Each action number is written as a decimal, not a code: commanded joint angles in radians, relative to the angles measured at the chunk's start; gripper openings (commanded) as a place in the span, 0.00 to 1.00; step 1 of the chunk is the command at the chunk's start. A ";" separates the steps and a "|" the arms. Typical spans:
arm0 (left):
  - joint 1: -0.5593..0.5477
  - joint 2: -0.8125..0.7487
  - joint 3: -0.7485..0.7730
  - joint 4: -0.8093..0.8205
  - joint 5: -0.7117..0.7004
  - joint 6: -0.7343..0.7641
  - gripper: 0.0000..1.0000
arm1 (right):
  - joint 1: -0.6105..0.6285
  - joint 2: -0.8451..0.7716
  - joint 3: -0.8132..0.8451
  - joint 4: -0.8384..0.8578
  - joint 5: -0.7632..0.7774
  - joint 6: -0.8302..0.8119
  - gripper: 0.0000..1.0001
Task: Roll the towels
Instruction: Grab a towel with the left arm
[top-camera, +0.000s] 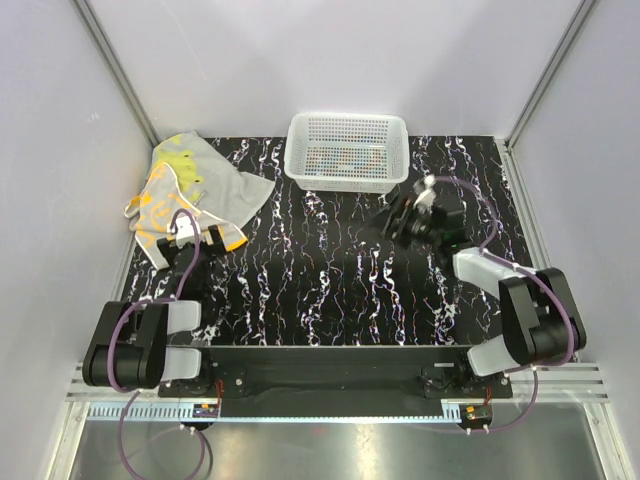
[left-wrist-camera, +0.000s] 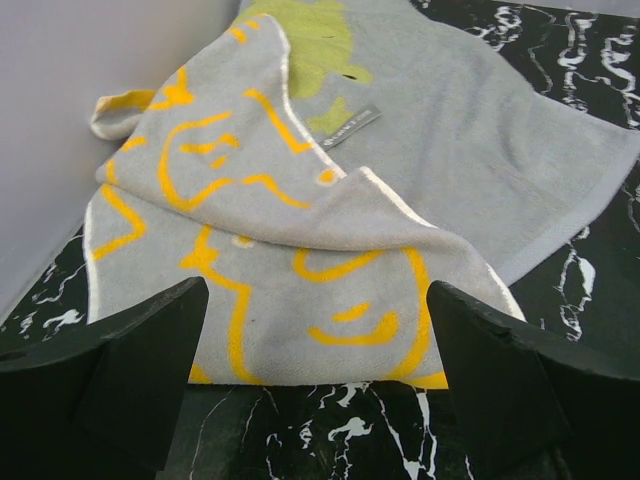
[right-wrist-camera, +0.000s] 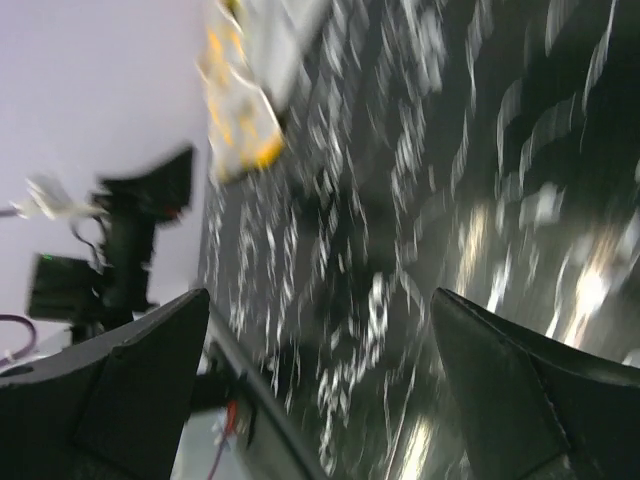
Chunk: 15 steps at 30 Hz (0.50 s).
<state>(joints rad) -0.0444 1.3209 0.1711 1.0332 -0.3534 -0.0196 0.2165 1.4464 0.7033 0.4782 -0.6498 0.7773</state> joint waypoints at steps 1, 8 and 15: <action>-0.046 -0.073 0.094 -0.136 -0.161 -0.003 0.99 | 0.163 -0.036 0.000 -0.091 0.007 0.038 1.00; -0.060 -0.278 0.452 -0.938 -0.024 -0.425 0.99 | 0.369 -0.055 0.117 -0.325 0.228 -0.142 1.00; -0.097 0.035 0.700 -1.387 0.136 -0.505 0.97 | 0.402 -0.133 0.072 -0.409 0.277 -0.167 1.00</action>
<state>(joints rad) -0.1154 1.2110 0.8150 -0.0048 -0.3019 -0.4465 0.6098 1.3670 0.7849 0.1272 -0.4309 0.6506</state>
